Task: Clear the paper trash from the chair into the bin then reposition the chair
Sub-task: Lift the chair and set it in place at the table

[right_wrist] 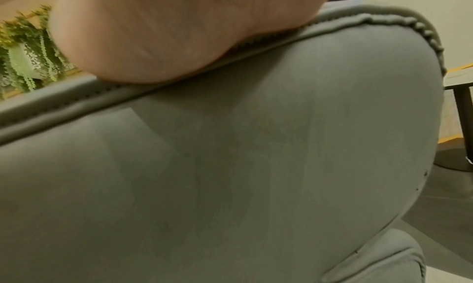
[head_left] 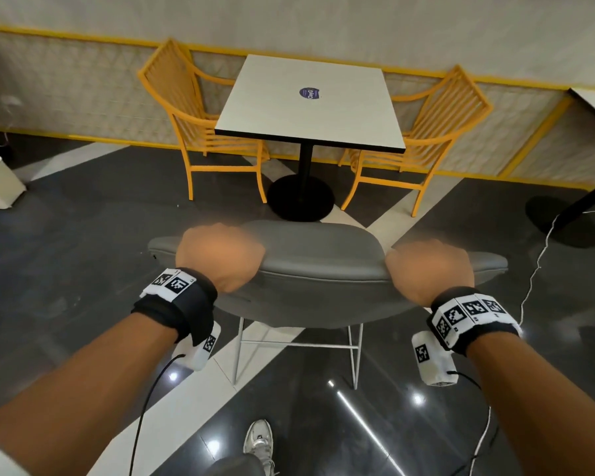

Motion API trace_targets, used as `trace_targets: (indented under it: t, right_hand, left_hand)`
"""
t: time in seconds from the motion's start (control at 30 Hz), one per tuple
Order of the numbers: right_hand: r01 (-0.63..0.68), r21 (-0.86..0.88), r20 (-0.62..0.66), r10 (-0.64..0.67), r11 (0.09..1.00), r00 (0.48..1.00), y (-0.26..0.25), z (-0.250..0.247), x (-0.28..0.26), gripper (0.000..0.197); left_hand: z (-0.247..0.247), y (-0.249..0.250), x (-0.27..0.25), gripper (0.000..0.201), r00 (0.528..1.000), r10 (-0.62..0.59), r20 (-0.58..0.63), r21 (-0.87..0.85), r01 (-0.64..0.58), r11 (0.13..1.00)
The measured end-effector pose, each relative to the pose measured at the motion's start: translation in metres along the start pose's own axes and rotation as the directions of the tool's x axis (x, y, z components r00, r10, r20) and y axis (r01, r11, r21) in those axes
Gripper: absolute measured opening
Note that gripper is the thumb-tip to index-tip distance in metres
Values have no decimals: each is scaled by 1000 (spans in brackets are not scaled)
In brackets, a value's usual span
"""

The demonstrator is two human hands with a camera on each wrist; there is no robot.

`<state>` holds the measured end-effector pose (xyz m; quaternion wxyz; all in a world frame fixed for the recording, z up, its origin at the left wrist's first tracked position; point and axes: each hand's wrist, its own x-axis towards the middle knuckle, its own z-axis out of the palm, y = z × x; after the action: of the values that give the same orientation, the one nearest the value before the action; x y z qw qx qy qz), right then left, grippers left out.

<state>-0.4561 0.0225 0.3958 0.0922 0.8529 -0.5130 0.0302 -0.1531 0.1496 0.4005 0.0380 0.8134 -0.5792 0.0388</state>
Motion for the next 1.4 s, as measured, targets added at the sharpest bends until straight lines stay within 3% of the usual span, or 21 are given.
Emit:
trace_targets:
  t: [0.47, 0.93, 1.4]
  right_hand:
    - [-27, 5, -24, 27, 1000, 999, 14, 27, 149, 52]
    - [-44, 23, -42, 45, 999, 998, 18, 39, 229, 53]
    - [-18, 29, -33, 19, 999, 999, 32, 56, 344, 54]
  left_hand:
    - [14, -9, 143, 46, 999, 41, -34, -9, -41, 999]
    - [26, -17, 232, 46, 999, 35, -33, 9, -35, 999]
    - [43, -20, 349, 46, 998, 8, -65, -6, -8, 1000]
